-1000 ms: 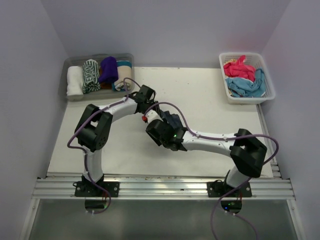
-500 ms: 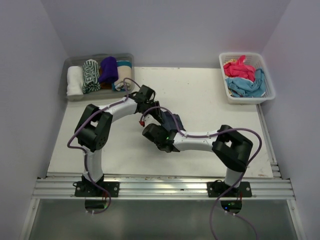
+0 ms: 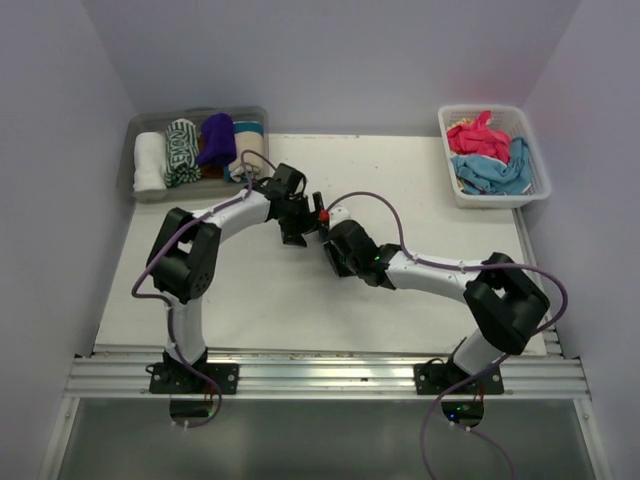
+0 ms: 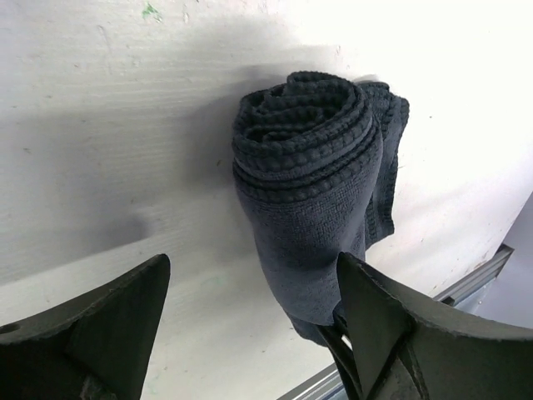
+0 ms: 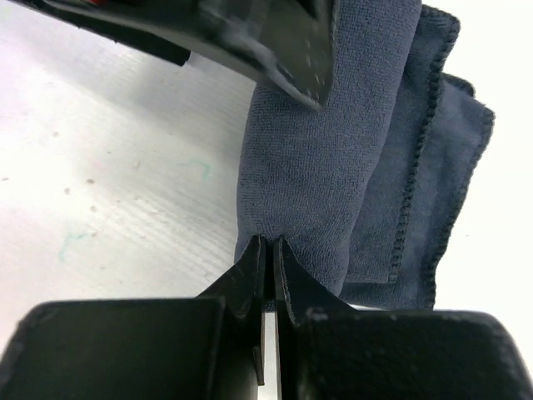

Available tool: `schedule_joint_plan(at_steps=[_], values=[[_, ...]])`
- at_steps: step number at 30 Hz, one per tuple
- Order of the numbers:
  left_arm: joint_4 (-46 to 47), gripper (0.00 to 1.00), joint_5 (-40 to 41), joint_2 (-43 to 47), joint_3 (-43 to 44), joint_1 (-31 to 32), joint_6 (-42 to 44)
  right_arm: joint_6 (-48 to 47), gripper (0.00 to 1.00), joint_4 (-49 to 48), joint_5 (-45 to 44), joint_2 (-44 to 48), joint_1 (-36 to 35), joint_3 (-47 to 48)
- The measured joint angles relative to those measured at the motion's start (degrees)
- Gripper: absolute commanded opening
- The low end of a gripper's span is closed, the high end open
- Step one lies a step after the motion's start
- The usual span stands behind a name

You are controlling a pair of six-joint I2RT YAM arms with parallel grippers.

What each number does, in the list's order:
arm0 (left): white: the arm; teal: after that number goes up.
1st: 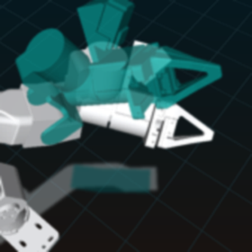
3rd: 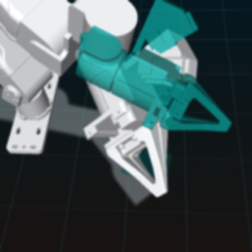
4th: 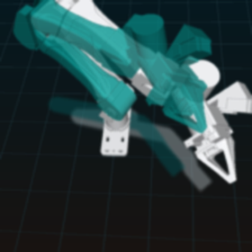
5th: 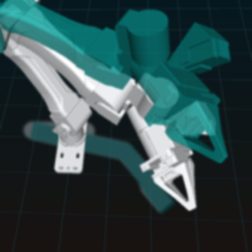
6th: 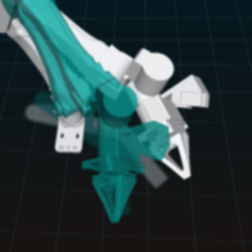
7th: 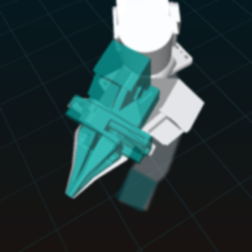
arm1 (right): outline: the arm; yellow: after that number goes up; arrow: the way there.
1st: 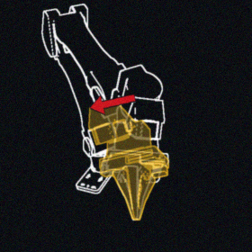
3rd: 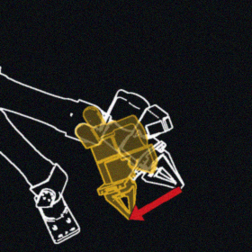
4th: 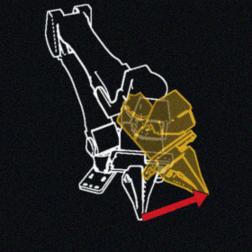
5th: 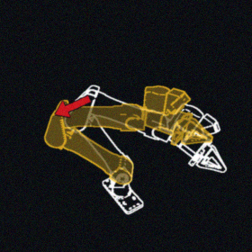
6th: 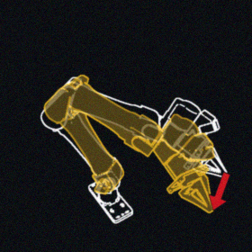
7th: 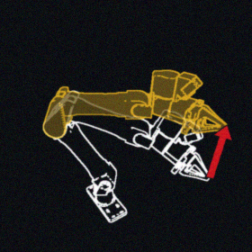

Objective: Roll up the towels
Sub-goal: Roll the towel

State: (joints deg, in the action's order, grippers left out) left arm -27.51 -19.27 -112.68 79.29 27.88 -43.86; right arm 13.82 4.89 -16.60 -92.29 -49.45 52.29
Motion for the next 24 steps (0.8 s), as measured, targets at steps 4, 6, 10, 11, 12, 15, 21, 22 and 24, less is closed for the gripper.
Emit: schedule_joint_plan(at_steps=[4,6,10,11,12,15,21,22,24], values=[[0.0,0.87,0.0,1.3,0.0,-0.8,0.2,3.8,0.0,-2.8,9.0,2.5,4.4,-2.8],[0.0,0.88,0.0,2.3,0.0,-1.0,0.3,6.2,0.0,-4.5,13.7,3.7,7.1,-4.5],[1.0,0.91,-0.8,3.9,-0.1,-1.0,0.8,11.1,0.0,-8.5,22.4,5.9,12.3,-8.3],[1.6,0.91,-1.2,4.0,-0.2,-0.9,1.0,12.5,0.0,-10.0,24.6,6.2,13.6,-9.4],[2.0,0.92,-1.5,4.0,-0.4,-0.9,1.0,13.9,0.0,-11.6,26.7,6.5,14.8,-10.6],[3.1,0.92,-2.7,4.0,-1.2,-0.6,1.2,18.7,0.0,-17.8,33.0,6.7,18.3,-15.1],[5.7,0.88,-5.9,2.2,-1.4,0.8,1.2,26.3,0.0,-27.9,41.0,6.6,22.2,-21.7],[6.1,0.86,-6.3,1.2,-1.3,1.2,1.3,26.9,0.0,-28.8,41.8,6.5,22.4,-22.2],[6.6,0.8,-6.8,-0.4,-0.9,1.6,1.3,28.2,0.0,-30.3,43.3,6.4,22.7,-23.0]])
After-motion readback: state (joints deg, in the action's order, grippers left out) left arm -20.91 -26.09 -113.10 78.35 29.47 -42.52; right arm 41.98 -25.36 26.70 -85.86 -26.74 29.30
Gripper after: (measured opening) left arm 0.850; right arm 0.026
